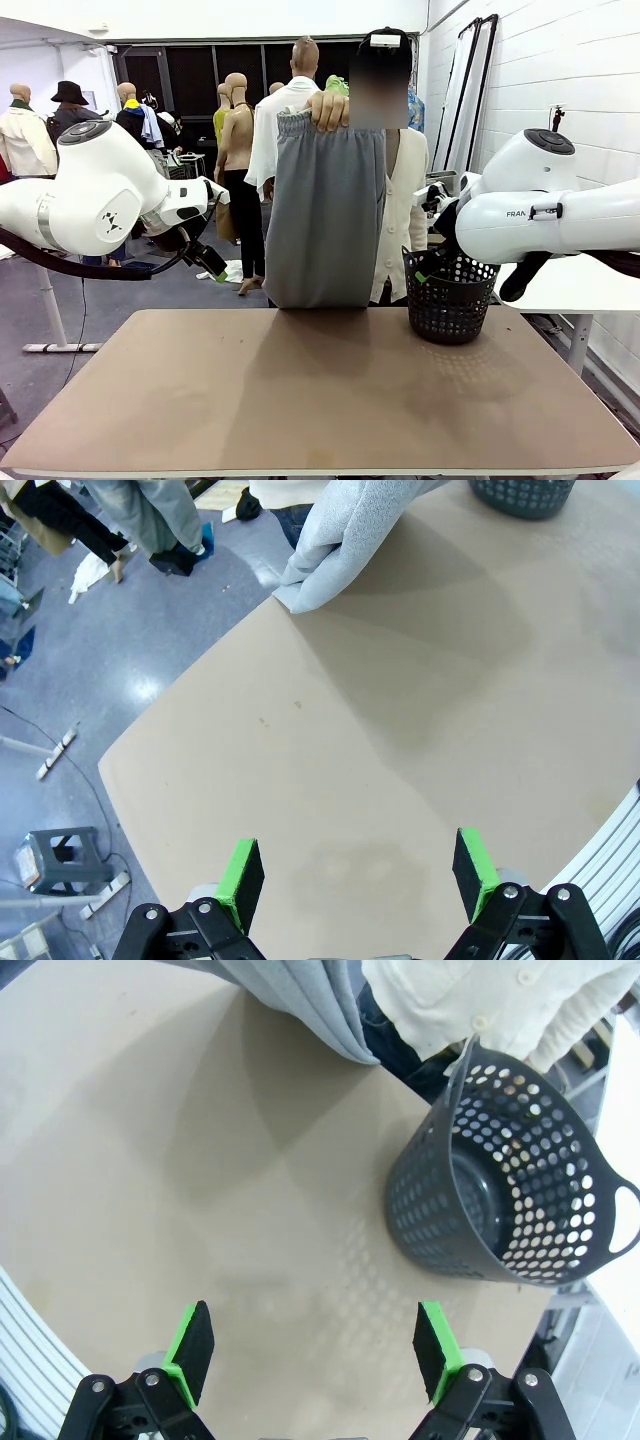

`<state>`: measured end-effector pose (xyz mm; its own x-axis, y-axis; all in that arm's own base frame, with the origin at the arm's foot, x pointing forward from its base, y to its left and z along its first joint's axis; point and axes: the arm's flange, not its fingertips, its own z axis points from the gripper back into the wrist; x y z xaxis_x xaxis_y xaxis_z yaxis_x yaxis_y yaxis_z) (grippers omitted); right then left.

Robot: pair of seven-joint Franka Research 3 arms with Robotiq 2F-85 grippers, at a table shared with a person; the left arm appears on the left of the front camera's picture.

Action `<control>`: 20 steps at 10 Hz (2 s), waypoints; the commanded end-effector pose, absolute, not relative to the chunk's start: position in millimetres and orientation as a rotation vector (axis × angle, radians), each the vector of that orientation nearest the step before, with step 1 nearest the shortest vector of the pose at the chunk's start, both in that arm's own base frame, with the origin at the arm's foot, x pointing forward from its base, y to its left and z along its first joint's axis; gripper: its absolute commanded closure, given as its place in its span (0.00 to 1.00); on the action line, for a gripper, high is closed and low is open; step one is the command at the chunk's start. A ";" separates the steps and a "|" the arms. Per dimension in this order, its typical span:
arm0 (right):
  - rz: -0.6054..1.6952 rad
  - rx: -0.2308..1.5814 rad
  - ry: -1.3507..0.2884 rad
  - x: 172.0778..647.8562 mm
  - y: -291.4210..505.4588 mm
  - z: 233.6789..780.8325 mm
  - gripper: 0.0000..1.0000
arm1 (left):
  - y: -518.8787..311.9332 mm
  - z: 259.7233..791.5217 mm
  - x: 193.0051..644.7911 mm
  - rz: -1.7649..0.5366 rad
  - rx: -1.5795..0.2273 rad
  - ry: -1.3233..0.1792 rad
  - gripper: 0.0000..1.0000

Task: Fold the training pants.
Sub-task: Grab both ends of the Training pants handed by a person.

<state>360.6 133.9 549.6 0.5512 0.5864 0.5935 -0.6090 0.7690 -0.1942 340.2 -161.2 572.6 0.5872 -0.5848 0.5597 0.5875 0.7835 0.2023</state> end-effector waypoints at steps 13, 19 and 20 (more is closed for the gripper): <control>1.214 0.181 -0.807 381.4 137.8 531.4 0.00 | -149.4 566.8 367.0 -1.208 0.013 -0.763 0.00; 1.314 0.264 -0.934 426.8 141.2 530.7 0.00 | -143.9 564.4 417.1 -1.415 -0.062 -0.872 0.00; 1.319 0.290 -0.982 430.7 138.9 530.3 0.00 | -141.1 563.7 424.0 -1.436 -0.096 -0.921 0.00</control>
